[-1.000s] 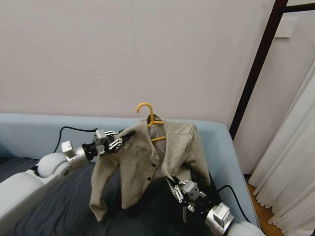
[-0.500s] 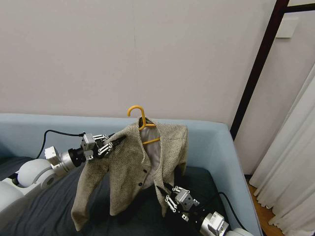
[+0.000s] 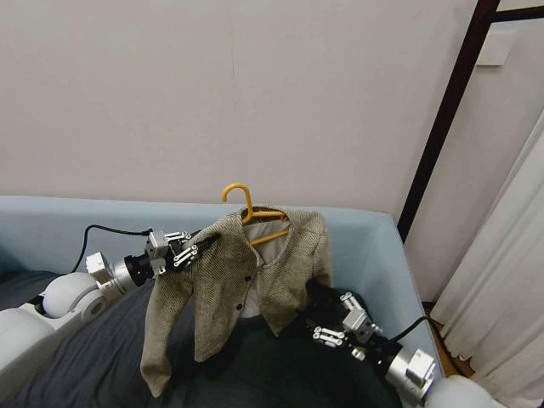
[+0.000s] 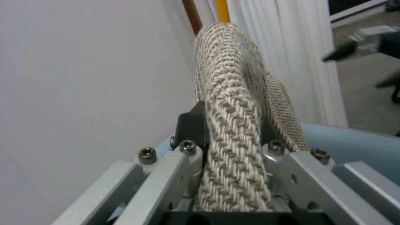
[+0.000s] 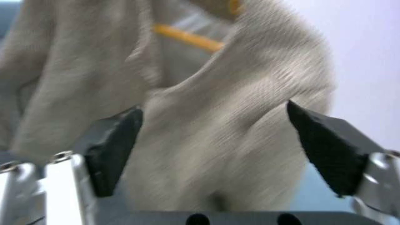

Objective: Pick up the clothes from the sofa and hang them on the clothes hanger.

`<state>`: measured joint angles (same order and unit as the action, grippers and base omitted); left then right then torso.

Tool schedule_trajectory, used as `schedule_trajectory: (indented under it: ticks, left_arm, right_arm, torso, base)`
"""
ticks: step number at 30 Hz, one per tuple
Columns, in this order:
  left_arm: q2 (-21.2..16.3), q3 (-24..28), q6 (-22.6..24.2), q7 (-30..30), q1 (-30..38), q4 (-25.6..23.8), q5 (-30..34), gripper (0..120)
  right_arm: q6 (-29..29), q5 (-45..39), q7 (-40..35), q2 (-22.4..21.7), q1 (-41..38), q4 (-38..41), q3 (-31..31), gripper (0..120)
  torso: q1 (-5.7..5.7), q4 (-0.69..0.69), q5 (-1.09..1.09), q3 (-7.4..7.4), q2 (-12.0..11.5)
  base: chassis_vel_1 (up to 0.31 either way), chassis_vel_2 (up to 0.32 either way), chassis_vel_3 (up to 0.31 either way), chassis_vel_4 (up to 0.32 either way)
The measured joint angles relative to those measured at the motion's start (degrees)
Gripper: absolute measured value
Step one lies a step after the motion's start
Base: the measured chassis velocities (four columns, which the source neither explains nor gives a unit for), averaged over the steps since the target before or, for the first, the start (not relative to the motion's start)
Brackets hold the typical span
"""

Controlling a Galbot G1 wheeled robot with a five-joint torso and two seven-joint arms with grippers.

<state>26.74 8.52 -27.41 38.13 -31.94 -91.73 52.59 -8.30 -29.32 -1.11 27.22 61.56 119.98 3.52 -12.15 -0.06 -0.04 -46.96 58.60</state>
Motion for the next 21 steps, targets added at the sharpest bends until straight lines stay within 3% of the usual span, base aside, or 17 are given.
schedule_trajectory:
  ticks: [3,14,21]
  left_arm:
    - [0.82,2.72,-0.68,2.01,2.70,0.73,0.18,11]
    - [5.19,17.00,-2.89,8.09,17.44,4.80,2.55,11]
    - [8.83,20.54,-3.69,12.10,21.49,7.59,3.34,11]
  right_arm:
    - [-0.19,-3.23,1.88,-3.16,-2.88,-0.58,1.53,99]
    - [-2.06,-9.69,16.00,-13.33,-12.27,-4.71,2.94,100]
    - [-1.67,-11.14,21.67,-16.10,-15.51,-7.52,1.77,100]
  torso:
    - [0.00,0.01,0.01,0.00,0.00]
    - [0.00,-0.01,0.01,0.00,0.00]
    - [0.00,-0.01,0.01,0.00,0.00]
  base:
    - [0.000,0.000,0.000,0.000]
    - [0.000,0.000,0.000,0.000]
    - [0.000,0.000,0.000,0.000]
